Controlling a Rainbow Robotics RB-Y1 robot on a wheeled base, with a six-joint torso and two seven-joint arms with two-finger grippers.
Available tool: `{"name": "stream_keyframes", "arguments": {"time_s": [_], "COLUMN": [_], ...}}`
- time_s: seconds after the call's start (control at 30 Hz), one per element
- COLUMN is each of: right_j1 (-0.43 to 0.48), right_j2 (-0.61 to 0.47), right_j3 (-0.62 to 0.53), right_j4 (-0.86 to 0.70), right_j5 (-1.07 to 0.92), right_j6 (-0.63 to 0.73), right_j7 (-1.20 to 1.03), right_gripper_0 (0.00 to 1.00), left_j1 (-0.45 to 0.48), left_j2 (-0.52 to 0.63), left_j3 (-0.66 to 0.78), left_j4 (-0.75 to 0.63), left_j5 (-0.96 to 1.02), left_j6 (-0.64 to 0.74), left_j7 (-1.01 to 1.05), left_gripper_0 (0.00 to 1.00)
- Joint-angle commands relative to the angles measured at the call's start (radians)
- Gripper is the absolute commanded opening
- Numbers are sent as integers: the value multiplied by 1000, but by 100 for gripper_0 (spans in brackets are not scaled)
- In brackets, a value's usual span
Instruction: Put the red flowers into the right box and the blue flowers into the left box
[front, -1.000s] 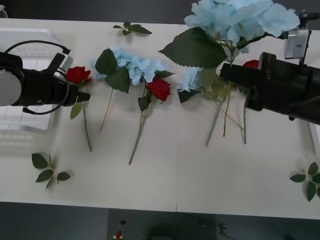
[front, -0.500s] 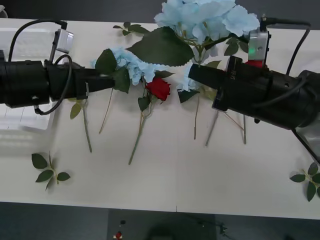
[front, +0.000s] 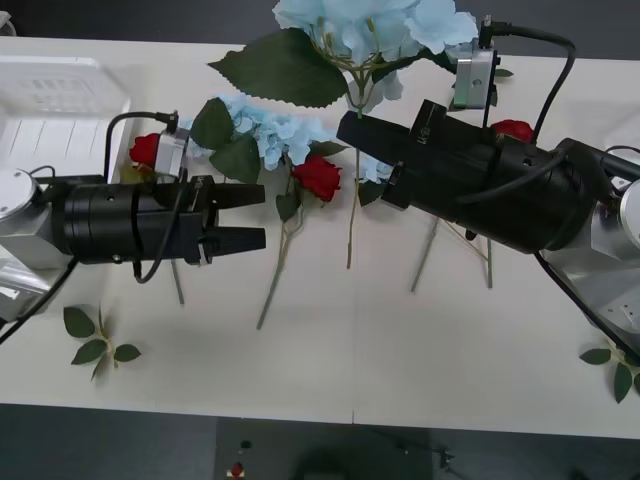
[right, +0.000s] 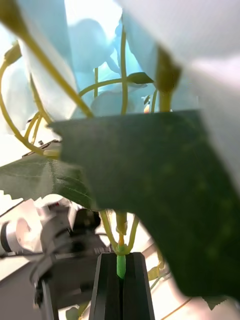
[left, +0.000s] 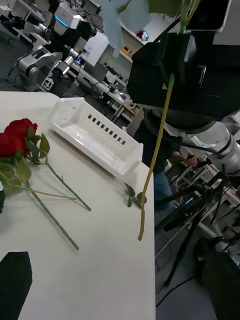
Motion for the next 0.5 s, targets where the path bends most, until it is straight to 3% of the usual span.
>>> {"name": "stream_keyframes", "arguments": {"time_s": [0.03,0.5], "right_j1": [-17,-20], "right_j2": [8,-2], "right_j3": [-16,-16], "right_j4": [-21,-21], "right_j5": [-10,-35], "right_j6": [0,0], "right_j7": [-16,-19], "right_gripper_0": [0,0], "left_j1": [-29,-29], "left_j2": [-43,-183], "left_j3": [12,-39], "left_j4": [32,37], "left_j5": [-45,-75], "left_j6": [29,17], "left_j7": [32,32], "left_gripper_0": [100,100]}}
